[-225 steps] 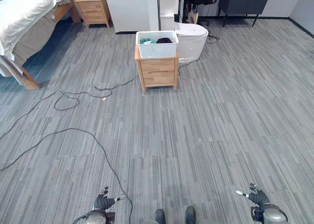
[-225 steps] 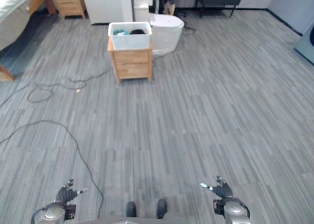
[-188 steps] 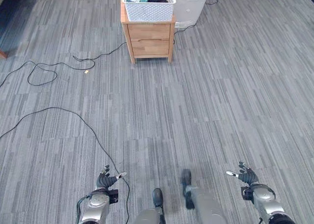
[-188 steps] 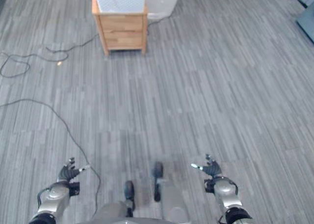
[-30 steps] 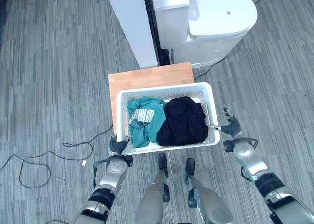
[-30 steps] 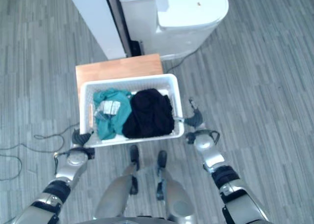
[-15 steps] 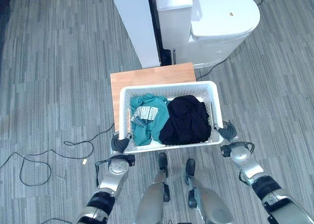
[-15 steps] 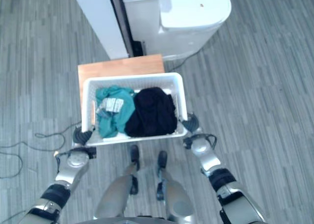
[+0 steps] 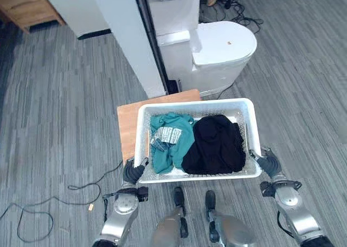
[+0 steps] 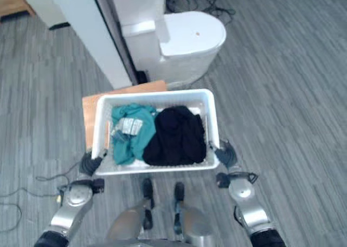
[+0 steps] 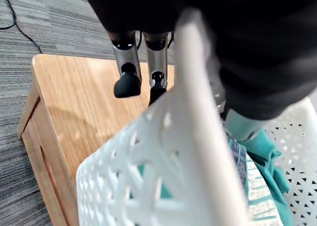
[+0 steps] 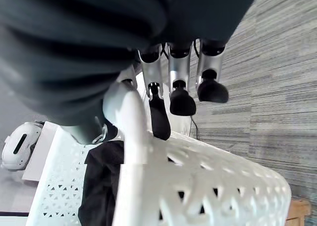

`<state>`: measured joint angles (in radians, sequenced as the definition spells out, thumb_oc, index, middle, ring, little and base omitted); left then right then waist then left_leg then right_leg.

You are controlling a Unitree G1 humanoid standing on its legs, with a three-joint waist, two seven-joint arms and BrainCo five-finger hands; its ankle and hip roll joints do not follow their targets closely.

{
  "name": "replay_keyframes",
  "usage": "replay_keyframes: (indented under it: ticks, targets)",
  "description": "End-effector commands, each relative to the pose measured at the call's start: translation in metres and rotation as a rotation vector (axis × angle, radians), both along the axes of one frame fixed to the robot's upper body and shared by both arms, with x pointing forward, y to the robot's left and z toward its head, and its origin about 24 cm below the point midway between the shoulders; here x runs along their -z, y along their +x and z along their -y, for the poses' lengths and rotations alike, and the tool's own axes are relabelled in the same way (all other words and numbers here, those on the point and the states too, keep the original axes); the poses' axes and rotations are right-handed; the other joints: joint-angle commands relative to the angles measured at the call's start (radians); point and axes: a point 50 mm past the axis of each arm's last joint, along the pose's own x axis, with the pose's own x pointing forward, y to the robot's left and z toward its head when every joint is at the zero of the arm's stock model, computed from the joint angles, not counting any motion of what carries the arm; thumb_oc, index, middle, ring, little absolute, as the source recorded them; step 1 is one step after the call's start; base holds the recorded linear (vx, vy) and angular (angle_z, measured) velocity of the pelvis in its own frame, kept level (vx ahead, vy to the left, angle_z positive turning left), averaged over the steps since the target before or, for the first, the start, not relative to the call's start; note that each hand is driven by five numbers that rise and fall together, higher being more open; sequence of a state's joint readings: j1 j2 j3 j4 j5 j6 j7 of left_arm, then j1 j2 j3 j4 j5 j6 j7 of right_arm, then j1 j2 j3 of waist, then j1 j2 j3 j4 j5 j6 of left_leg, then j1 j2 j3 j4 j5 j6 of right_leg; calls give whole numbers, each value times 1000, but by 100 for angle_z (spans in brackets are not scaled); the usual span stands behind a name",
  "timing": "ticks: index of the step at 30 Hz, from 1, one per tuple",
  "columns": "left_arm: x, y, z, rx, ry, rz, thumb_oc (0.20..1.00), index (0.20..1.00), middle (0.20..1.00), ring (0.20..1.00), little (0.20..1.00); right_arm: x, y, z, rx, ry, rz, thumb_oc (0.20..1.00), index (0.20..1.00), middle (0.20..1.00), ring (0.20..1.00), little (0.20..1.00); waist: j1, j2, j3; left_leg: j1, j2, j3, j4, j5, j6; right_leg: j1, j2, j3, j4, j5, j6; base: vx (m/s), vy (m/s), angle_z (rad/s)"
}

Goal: Grab the laundry basket,head to the washer,open it,put in the laundry and shut it.

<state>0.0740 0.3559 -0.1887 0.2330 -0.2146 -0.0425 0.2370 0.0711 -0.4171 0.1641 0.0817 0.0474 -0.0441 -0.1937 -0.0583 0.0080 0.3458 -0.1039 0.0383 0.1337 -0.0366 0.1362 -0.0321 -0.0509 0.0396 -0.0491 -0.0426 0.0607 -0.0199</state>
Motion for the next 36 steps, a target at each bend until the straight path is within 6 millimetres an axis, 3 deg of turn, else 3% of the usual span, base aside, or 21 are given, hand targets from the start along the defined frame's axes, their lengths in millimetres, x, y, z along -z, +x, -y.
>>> replay_keyframes:
  ticks: [1, 5, 8, 10, 12, 13, 15, 16, 17, 20, 21, 22, 23, 24, 25, 26, 29, 35, 36]
  targets:
    - [-24, 3, 6, 159, -52, 134, 200, 200, 200, 200, 200, -39, -2, 20, 33, 94, 210, 200, 200, 200, 200, 200, -56, -43, -155, 38, -38, -45, 118, -215, 8, -20, -30, 90, 54, -93, 107, 40, 206, -76]
    - [-28, 3, 15, 230, -27, 141, 200, 200, 200, 200, 200, -44, -5, 20, 33, 101, 237, 200, 200, 200, 200, 200, -93, -39, -160, 68, -34, 29, 88, -217, 23, -45, -15, 153, 77, -81, 119, -26, 176, -68]
    - [-40, 12, 23, 272, -9, 196, 200, 200, 200, 200, 200, -50, -1, 12, 16, 123, 271, 200, 200, 200, 200, 200, -119, -46, -155, 80, -21, 143, 80, -230, 38, -96, 13, 231, 120, -68, 143, -97, 129, -121]
    - [-46, 17, 27, 285, -6, 227, 200, 200, 200, 200, 200, -49, 1, 8, 10, 130, 276, 200, 200, 200, 200, 200, -129, -51, -150, 96, -12, 210, 73, -238, 42, -124, 16, 229, 145, -59, 163, -74, 50, -161]
    - [-53, 21, 29, 291, 0, 260, 200, 200, 200, 200, 200, -50, 2, 2, -2, 138, 285, 200, 200, 200, 200, 200, -114, -53, -146, 113, 8, 282, 60, -239, 35, -143, -23, 113, 153, -55, 170, -45, -58, -174]
    - [-54, 21, 30, 300, 5, 263, 200, 200, 200, 200, 200, -49, 2, 0, -7, 140, 281, 200, 200, 200, 200, 200, -110, -52, -149, 123, 21, 312, 56, -234, 27, -148, -56, 11, 164, -62, 166, 68, -88, -143]
    - [-59, 24, 27, 278, 1, 288, 200, 200, 200, 200, 200, -49, 4, -8, -23, 153, 285, 200, 200, 200, 200, 200, -74, -37, -158, 151, 64, 375, 58, -246, 2, -131, -159, -277, 199, -112, 158, 51, -152, -175]
    - [-58, 23, 26, 276, 0, 282, 200, 200, 200, 200, 200, -48, 5, -11, -31, 162, 284, 200, 200, 200, 200, 200, -63, -38, -167, 157, 77, 408, 62, -242, -5, -113, -189, -366, 198, -118, 146, 27, -295, -229]
    - [-52, 19, 28, 283, -2, 253, 200, 200, 200, 200, 200, -46, 2, -12, -42, 159, 268, 200, 200, 200, 200, 200, -71, -46, -178, 173, 90, 458, 80, -244, -13, -105, -194, -376, 187, -119, 138, 109, -303, -197]
    - [-44, 15, 28, 276, -16, 222, 200, 200, 200, 200, 200, -43, -1, -8, -32, 163, 254, 200, 200, 200, 200, 200, -85, -47, -184, 175, 121, 476, 171, -269, -22, -100, -179, -318, 164, -123, 128, 174, -272, -67]
    - [-40, 12, 31, 267, -41, 212, 200, 200, 200, 200, 200, -46, -1, -8, -49, 158, 260, 200, 200, 200, 200, 200, -86, -37, -171, 159, 156, 448, 290, -267, -30, -78, -149, -278, 150, -143, 107, 178, -248, -89]
    - [-40, 12, 31, 266, -43, 212, 200, 200, 200, 200, 200, -47, -1, -8, -50, 158, 260, 200, 200, 200, 200, 200, -84, -35, -169, 157, 164, 449, 302, -271, -35, -76, -144, -276, 150, -145, 103, 214, -239, -117]
    - [-37, 10, 33, 252, -61, 204, 200, 200, 200, 200, 200, -46, 2, -9, -60, 147, 251, 200, 200, 200, 200, 200, -67, -29, -158, 117, 166, 349, 390, -238, -47, -55, -114, -243, 138, -160, 85, 167, -137, -97]
    - [-34, 8, 34, 245, -71, 193, 200, 200, 200, 200, 200, -46, 2, -11, -77, 148, 244, 200, 200, 200, 200, 200, -45, -28, -151, 77, 126, 253, 409, -254, -31, -41, -97, -211, 129, -165, 80, 179, -154, -82]
    - [-32, 5, 34, 239, -72, 186, 200, 200, 200, 200, 200, -46, 3, -12, -90, 147, 243, 200, 200, 200, 200, 200, -30, -35, -147, 37, 74, 190, 394, -259, -4, -36, -96, -190, 117, -152, 75, 153, -91, -82]
    - [-30, 3, 33, 240, -69, 176, 200, 200, 200, 200, 200, -46, 2, -13, -99, 146, 238, 200, 200, 200, 200, 200, -20, -38, -147, 21, 49, 150, 367, -279, 5, -23, -92, -167, 113, -155, 82, 147, -64, -110]
    - [-27, 0, 32, 242, -63, 157, 200, 200, 200, 200, 200, -42, 0, -10, -94, 146, 215, 200, 200, 200, 200, 200, 6, -38, -133, -63, 7, 95, 334, -262, 7, 11, -81, -118, 102, -163, 83, 189, -33, -113]
    - [-24, -2, 33, 249, -54, 141, 200, 200, 200, 200, 200, -39, 0, -9, -71, 162, 214, 200, 200, 200, 200, 200, 63, -6, -113, -183, -44, 63, 174, -75, -25, 107, -15, -24, 91, -210, 67, 253, 25, -54]
    - [-24, -3, 33, 248, -56, 140, 200, 200, 200, 200, 200, -39, 0, -10, -73, 166, 214, 200, 200, 200, 200, 200, 68, -6, -111, -174, -49, 57, 165, -79, -24, 120, -14, -6, 97, -224, 69, 334, 158, -56]
